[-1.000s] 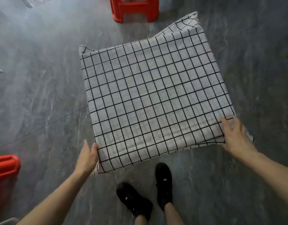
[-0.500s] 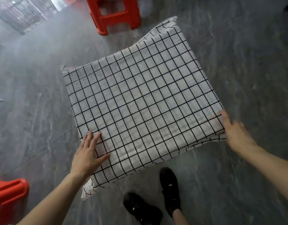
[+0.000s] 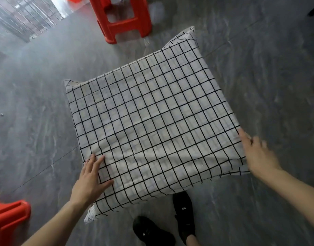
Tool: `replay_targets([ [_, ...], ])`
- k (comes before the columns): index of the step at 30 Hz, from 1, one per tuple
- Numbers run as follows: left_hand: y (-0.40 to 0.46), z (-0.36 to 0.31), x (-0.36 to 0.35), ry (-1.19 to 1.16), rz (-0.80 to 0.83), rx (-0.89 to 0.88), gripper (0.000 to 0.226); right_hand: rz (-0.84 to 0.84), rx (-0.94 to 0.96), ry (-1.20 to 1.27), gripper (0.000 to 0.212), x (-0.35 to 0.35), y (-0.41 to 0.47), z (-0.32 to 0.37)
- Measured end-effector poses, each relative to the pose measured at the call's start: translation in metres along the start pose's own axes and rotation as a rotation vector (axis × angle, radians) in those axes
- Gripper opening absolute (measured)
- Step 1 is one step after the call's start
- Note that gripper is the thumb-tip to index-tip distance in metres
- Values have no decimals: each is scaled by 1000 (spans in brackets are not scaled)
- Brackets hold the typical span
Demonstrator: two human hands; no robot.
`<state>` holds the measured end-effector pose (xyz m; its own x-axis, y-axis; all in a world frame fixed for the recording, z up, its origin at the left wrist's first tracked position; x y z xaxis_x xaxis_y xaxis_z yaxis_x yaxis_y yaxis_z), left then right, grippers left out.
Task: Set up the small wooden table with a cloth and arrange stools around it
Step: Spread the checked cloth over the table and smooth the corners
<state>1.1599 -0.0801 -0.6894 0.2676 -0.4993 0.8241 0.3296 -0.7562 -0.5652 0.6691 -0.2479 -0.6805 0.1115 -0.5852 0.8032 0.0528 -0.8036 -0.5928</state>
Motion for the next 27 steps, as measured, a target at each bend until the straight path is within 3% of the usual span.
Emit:
replay_targets([
  [5,8,-4,8,104,-27,49,83,-112,247,-41,113,30,16,58],
  [9,30,-30,29,73,-69,69,71,-115,376,82,77,53,31,115],
  [12,54,-62,48,18,-91,-9,77,-96,377,121,69,65,42,148],
  [17,110,-110,80,89,-76,-157,98,-45,349,55,92,75,61,178],
  [23,196,-149,137,234,4,-170,106,-75,322,15,90,98,103,189],
  [27,239,-153,169,260,32,-141,128,-98,295,118,77,128,135,216],
])
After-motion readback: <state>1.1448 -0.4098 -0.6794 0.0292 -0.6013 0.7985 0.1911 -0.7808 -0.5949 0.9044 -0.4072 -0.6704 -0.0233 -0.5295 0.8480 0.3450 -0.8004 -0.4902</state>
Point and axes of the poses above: each hand's wrist, its own y-axis towards the middle knuckle, its own x-axis out of the back of the hand, z = x × y, the point moved 3 cm from there along y, towards the middle knuckle, and after that the axes turned 7 degrees about y, right-handed, at the moved point
